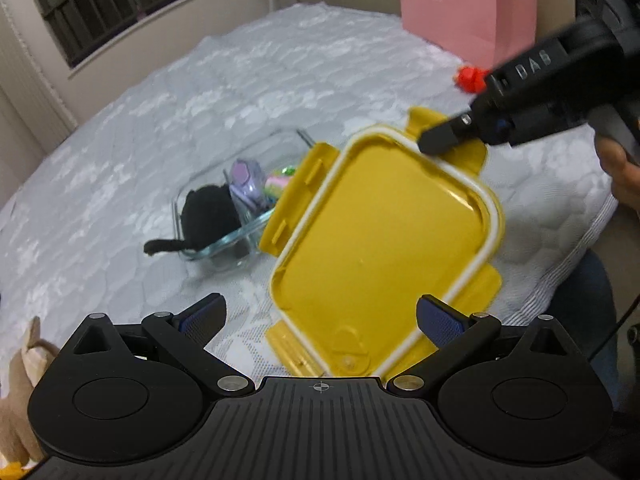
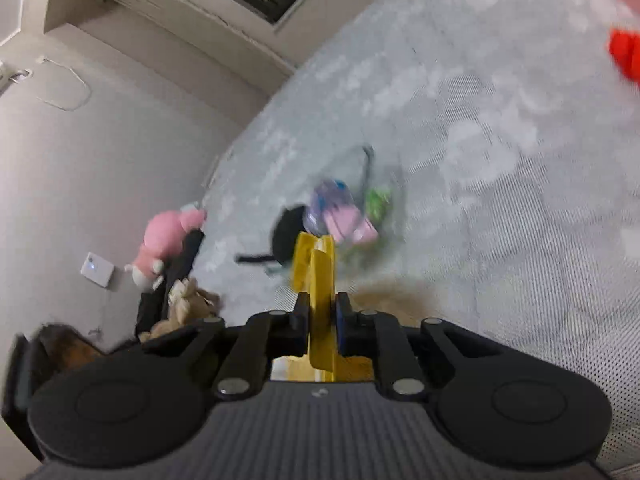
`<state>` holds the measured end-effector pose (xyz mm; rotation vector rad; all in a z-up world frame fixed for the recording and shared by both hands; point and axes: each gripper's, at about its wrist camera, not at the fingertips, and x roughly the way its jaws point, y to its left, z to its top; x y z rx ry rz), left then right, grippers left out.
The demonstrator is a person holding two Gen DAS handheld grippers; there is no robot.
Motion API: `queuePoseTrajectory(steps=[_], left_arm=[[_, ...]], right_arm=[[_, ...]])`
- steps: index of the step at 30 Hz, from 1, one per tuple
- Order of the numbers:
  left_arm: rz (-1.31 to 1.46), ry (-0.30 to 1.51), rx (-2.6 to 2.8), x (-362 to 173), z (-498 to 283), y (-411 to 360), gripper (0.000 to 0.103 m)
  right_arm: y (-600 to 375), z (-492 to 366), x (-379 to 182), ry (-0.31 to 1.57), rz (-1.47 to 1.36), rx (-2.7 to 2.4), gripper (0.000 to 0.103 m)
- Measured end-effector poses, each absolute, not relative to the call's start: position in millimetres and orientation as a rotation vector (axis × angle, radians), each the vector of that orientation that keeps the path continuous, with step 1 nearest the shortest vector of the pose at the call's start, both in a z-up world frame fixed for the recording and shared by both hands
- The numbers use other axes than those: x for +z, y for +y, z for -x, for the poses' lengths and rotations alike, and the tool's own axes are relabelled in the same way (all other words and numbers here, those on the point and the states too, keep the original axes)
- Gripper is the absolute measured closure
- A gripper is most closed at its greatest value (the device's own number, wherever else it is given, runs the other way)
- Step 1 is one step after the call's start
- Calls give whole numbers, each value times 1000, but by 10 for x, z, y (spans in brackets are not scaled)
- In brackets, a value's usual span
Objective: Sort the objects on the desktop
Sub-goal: 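Grasp the yellow lid's edge with the right gripper and lift it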
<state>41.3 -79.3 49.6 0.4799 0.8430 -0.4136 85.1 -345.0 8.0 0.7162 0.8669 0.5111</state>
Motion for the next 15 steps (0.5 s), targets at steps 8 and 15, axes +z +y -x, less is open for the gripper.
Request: queuePoseTrajectory(steps=[8,15], left_arm=[[-374,797,-440,763,-364,-862,0],[-342,790,-527,719,-538,-1258,0]], right_arm=[[-3515,-874,783,771,-524,371,88],[-3636,-879,1257,681,-355,173,85]])
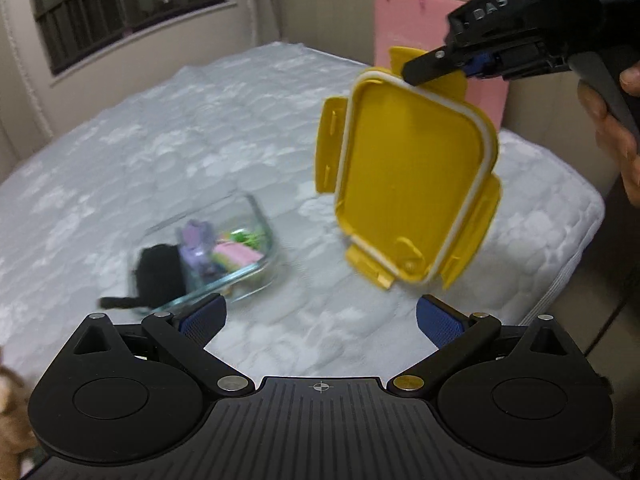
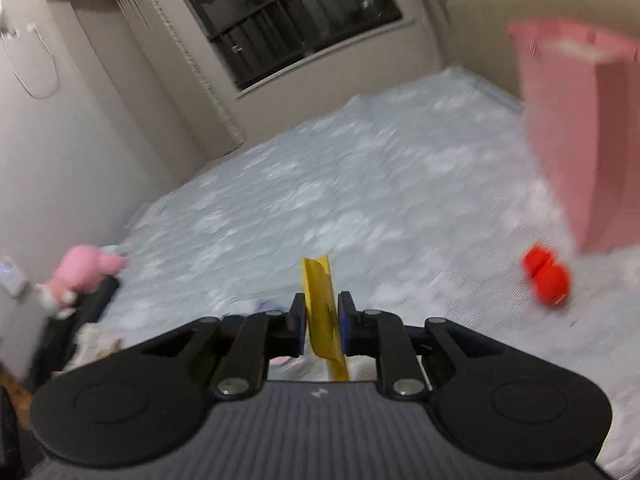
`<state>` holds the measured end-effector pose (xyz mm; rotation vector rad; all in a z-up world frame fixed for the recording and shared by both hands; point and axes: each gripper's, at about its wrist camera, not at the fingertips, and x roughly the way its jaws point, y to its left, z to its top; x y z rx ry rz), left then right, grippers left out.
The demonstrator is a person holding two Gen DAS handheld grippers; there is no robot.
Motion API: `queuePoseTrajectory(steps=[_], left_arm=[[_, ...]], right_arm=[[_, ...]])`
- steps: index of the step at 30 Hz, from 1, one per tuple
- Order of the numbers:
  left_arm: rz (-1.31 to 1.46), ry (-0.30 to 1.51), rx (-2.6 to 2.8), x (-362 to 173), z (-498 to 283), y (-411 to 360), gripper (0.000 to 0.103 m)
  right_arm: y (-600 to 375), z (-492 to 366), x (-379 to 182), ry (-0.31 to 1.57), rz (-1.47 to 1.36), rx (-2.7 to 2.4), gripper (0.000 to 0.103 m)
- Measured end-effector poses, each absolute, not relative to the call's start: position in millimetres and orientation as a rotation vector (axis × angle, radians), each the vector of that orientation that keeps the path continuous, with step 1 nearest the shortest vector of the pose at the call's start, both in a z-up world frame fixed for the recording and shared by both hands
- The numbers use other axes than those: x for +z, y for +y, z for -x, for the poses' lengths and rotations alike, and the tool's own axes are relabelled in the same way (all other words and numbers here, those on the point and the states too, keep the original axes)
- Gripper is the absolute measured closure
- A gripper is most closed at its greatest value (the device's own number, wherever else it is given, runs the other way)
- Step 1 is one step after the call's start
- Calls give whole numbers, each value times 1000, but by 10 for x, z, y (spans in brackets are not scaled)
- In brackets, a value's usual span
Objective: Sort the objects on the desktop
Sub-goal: 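Grasp the yellow lid's edge with the right gripper and lift it, then flip the yellow lid over and carry it above the glass container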
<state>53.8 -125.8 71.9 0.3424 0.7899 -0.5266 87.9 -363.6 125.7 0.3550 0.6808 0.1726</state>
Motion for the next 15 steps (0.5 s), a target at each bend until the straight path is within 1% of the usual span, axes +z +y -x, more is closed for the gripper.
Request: queuePoseTrajectory(steps=[2,4,5,7,8,9,13,14,15], left_arm=[[-304,819,-548,629,-637,-1286,0],[-246,868,-551,508,-741,-1232,0],[-217,892,-552,447,-793,-1203,0],[-143,945,-551,350,-876,-1091,0],[-100,972,-550,308,-917,-1025,0],[-45,992,-550,276,-957,-940,0],[137,1021,-550,238,-1065,-669,0],[157,1021,-548,237,-1080,-632,0],[165,1024,-539,233,-1090,-604,0]], right_arm=[[-3472,-935,1224,689,-288,146,84],[-3306,-970,1182,679,-260,167,77],[-3226,-991,1164,682,-262,190,70],[-3104,-1064,1134,716,-293,261,63],[-3056,-1104,1111,734,-316,302,56],[-3015,-1128,1093,744,-329,332,52],[-2938,-1185,965,778,-408,446,49],[-2949,-1195,914,796,-450,489,45],[-2962,-1206,859,815,-494,538,37]])
